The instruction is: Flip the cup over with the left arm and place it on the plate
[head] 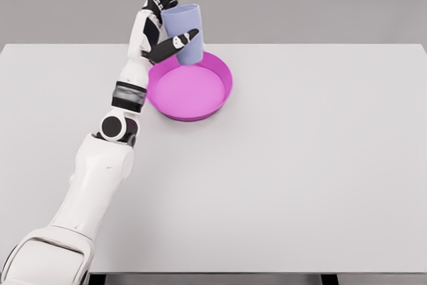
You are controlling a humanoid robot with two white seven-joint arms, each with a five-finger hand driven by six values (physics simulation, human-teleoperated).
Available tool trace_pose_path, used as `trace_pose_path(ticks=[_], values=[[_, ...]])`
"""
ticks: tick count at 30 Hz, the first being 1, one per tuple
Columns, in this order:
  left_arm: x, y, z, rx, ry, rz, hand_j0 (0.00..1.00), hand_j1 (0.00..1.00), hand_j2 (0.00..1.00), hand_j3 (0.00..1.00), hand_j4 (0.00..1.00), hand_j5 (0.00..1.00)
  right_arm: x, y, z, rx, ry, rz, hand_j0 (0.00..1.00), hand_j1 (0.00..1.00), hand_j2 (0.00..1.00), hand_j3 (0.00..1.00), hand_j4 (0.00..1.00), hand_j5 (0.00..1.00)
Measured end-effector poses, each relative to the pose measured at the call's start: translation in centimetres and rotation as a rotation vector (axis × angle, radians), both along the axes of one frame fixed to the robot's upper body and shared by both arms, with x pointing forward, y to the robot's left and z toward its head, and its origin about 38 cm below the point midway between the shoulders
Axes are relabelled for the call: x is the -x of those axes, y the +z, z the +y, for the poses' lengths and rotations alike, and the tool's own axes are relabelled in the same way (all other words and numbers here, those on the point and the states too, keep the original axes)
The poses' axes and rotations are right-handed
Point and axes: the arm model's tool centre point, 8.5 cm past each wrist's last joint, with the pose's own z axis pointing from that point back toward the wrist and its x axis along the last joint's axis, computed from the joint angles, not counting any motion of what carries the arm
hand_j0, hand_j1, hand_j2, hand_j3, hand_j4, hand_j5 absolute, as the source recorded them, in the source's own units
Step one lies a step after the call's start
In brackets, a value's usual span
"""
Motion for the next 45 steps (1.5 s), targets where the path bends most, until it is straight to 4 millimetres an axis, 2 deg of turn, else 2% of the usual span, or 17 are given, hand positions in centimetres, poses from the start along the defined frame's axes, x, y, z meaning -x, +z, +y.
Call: trace_pose_path(ticks=[4,19,22,24,25,27,33,38,42,45], values=[[0.1,-0.3,0.4,0.009,0.012,0.007,0.86,0.86,0.86,0.86,0.86,0.86,0.0,0.0,0.0,0.0,0.0,0.0,1.0,1.0,1.0,1.0,1.0,1.0],[-0.1,0.4,0.6,0.017,0.019,-0.009,0.87,0.87,0.87,0.87,0.87,0.87,0.0,0.0,0.0,0.0,0.0,0.0,1.0,1.0,1.0,1.0,1.0,1.0],[-0.1,0.6,0.6,0.019,0.021,-0.013,0.93,0.93,0.93,0.93,0.93,0.93,0.0,0.0,0.0,0.0,0.0,0.0,1.0,1.0,1.0,1.0,1.0,1.0],[-0.1,0.6,0.6,0.023,0.023,-0.013,1.0,1.0,1.0,1.0,1.0,1.0,0.0,0.0,0.0,0.0,0.0,0.0,1.0,1.0,1.0,1.0,1.0,1.0],[-0.1,0.6,0.7,0.026,0.024,-0.012,1.0,1.0,1.0,1.0,1.0,1.0,0.0,0.0,0.0,0.0,0.0,0.0,1.0,1.0,1.0,1.0,1.0,1.0],[-0.4,0.7,2.5,0.005,0.046,-0.015,1.0,1.0,1.0,1.0,1.0,1.0,0.0,0.0,0.0,0.0,0.0,0.0,1.0,1.0,1.0,1.0,1.0,1.0],[-0.1,0.1,10.9,-0.085,0.1,0.027,1.0,1.0,1.0,1.0,1.0,1.0,0.0,0.0,0.0,0.0,0.0,0.0,1.0,1.0,1.0,1.0,1.0,1.0],[1.3,-0.5,16.9,-0.323,0.051,0.08,1.0,1.0,1.0,1.0,1.0,1.0,0.0,0.0,0.0,0.0,0.0,0.0,1.0,1.0,1.0,1.0,1.0,1.0],[3.3,-2.5,18.3,-0.543,-0.081,0.154,1.0,1.0,1.0,1.0,1.0,1.0,0.0,0.0,0.0,0.0,0.0,0.0,1.0,1.0,1.0,1.0,1.0,1.0],[5.5,-3.4,19.2,-0.694,-0.228,0.197,1.0,1.0,1.0,1.0,1.0,1.0,0.0,0.0,0.0,0.0,0.0,0.0,1.0,1.0,1.0,1.0,1.0,1.0]])
